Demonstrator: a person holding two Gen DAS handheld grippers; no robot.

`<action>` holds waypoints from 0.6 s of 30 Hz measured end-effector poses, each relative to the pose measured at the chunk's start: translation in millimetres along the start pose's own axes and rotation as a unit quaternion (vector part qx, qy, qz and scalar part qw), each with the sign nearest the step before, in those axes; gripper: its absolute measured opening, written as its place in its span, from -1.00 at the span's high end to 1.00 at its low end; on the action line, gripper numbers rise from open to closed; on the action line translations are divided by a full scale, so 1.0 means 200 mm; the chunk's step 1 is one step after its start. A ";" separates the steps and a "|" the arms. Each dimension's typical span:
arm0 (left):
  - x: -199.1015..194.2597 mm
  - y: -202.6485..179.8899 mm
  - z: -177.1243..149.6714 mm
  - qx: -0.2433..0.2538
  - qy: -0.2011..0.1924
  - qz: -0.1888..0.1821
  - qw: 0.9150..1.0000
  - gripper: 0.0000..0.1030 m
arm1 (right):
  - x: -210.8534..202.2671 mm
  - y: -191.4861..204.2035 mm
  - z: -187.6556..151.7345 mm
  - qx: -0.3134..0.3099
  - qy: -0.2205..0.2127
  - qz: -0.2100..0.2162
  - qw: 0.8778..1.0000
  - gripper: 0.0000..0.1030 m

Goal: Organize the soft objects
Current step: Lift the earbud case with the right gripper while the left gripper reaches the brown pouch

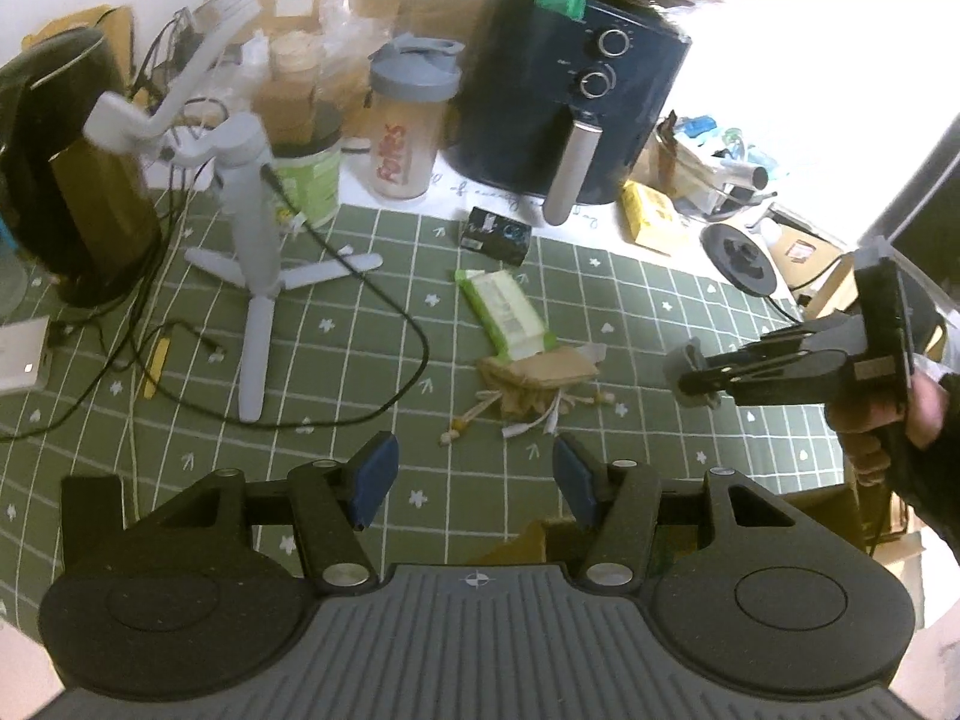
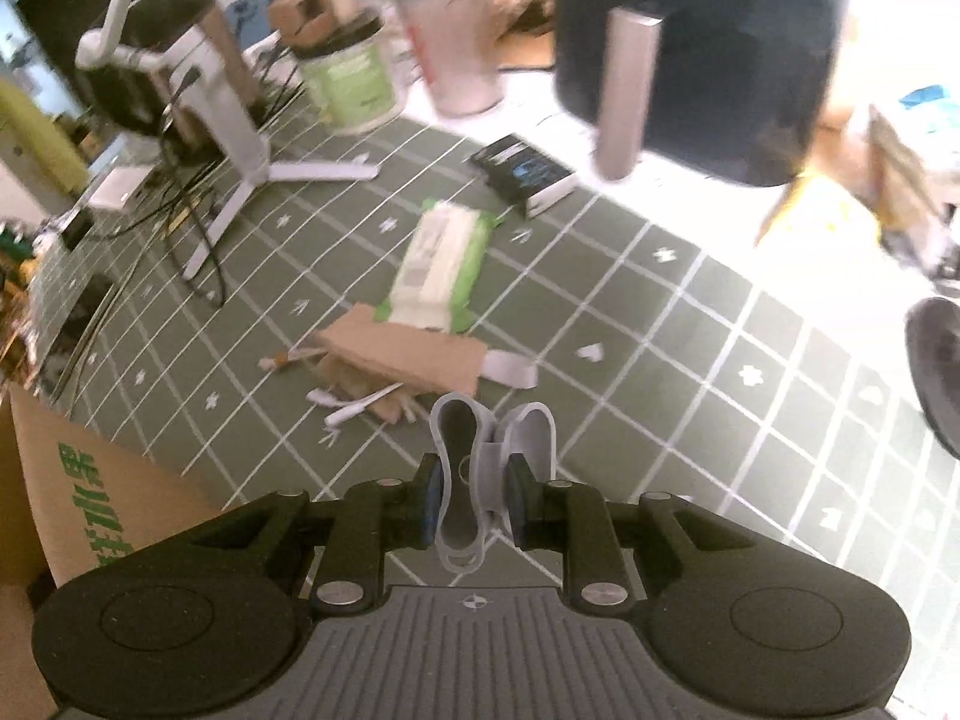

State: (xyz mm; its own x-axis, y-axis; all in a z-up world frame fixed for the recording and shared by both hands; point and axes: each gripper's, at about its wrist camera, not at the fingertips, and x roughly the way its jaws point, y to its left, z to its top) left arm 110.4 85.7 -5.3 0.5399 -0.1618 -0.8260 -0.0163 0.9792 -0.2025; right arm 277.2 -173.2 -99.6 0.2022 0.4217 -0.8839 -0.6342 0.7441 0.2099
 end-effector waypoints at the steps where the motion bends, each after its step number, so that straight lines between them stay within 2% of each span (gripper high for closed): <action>1: 0.01 -0.01 0.01 0.004 0.000 -0.001 1.000 -0.09 | -0.02 -0.01 -0.01 0.009 -0.006 -0.007 1.000 0.52; 11: 0.08 -0.08 0.10 0.039 0.002 -0.019 0.999 -0.09 | -0.17 -0.06 -0.10 0.088 -0.052 -0.025 0.994 0.51; 18: 0.14 -0.12 0.18 0.069 0.001 -0.031 0.997 -0.09 | -0.26 -0.04 -0.17 0.103 -0.069 -0.031 0.992 0.51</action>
State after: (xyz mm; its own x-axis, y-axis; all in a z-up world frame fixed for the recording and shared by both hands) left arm 156.4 62.5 -5.3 0.5339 -0.2229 -0.8157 0.1333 0.9748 -0.1791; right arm 246.3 -218.8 -70.0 0.3447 0.4287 -0.8351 -0.4551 0.8544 0.2507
